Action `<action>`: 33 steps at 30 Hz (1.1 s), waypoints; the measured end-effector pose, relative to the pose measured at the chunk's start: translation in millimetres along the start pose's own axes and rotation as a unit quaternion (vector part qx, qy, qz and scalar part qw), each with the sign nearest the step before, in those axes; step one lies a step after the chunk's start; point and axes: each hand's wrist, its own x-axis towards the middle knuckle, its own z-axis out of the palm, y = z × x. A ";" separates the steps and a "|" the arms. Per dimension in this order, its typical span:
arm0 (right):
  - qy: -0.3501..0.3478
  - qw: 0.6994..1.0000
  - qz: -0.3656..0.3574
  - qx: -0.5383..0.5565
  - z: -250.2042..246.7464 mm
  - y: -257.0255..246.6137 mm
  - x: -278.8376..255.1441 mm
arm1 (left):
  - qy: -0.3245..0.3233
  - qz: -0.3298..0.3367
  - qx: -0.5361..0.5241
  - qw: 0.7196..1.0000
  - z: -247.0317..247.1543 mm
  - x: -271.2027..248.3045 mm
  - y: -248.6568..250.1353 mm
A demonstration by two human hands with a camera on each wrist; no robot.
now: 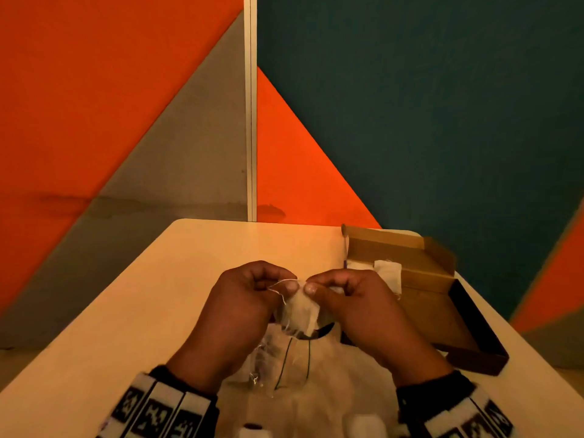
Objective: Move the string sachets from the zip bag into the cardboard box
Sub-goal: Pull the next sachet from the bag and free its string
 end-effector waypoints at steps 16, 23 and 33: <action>0.065 0.991 0.051 0.110 -7.7 14.7 9.1 | 0.018 0.007 -0.002 1.000 -13.7 7.9 -3.4; 0.032 0.994 0.003 0.104 -0.6 13.8 7.2 | -0.039 0.059 0.040 0.997 -9.8 2.4 -1.1; 0.039 0.993 0.014 0.110 8.4 17.0 7.2 | -0.022 0.072 0.031 0.997 -11.8 -0.5 7.4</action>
